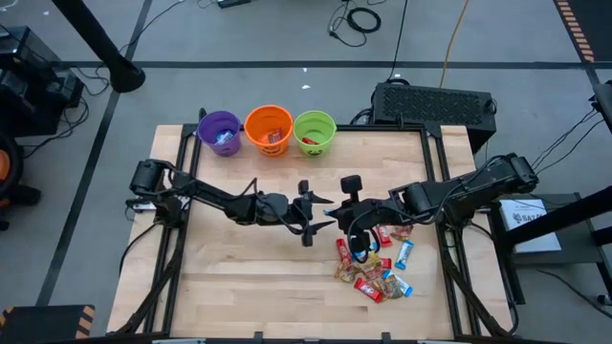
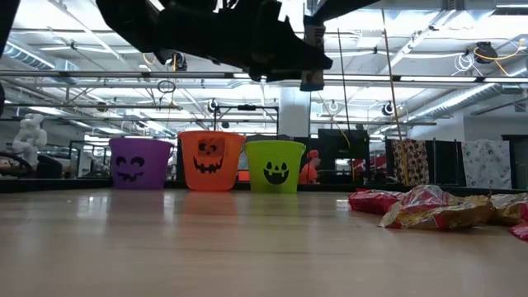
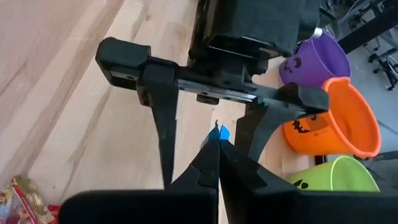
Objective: Sort candy by brand, put in halloween buckets
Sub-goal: Put the white chocolate bar into the violet bucket
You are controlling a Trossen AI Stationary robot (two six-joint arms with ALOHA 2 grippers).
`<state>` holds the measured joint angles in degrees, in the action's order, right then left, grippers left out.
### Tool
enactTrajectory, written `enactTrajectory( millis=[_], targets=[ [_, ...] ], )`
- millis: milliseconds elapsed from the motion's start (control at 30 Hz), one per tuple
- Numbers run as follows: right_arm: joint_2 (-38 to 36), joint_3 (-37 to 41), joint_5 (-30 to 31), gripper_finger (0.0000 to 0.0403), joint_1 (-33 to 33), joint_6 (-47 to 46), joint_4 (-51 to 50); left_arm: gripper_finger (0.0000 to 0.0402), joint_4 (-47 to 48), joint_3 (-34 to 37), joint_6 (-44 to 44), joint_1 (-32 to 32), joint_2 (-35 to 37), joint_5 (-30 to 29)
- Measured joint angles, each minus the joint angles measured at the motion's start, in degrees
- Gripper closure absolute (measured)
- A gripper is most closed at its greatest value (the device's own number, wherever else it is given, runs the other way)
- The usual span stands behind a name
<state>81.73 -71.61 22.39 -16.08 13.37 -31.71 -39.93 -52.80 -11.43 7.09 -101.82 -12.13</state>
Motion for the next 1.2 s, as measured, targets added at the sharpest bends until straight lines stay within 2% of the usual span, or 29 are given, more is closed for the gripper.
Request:
enactTrajectory(
  millis=[367, 533, 667, 833, 1200],
  targets=[
    [0.00, 0.00, 0.00, 0.0403, -0.02, -3.12, -1.76, 0.0240, -0.11, -0.07, -2.92, 0.00, 0.00, -0.15],
    [0.00, 0.02, 0.01, 0.0403, -0.02, -3.77, -2.06, 0.0270, -0.51, -0.07, -4.54, -0.04, 0.00, -0.36],
    [0.00, 0.02, 0.01, 0.0403, -0.02, -5.10, -3.24, 0.0278, -0.60, -0.07, -5.50, -0.11, 0.00, -0.93],
    [0.00, 0.04, 0.13, 0.0403, -0.02, -5.86, -4.10, 0.0279, -0.10, -0.09, -7.10, -0.11, 0.02, -5.12],
    [0.00, 0.04, 0.33, 0.0403, -0.04, -5.71, -3.97, 0.0279, -0.01, -0.09, -7.48, -0.11, 0.02, -4.50]
  ],
)
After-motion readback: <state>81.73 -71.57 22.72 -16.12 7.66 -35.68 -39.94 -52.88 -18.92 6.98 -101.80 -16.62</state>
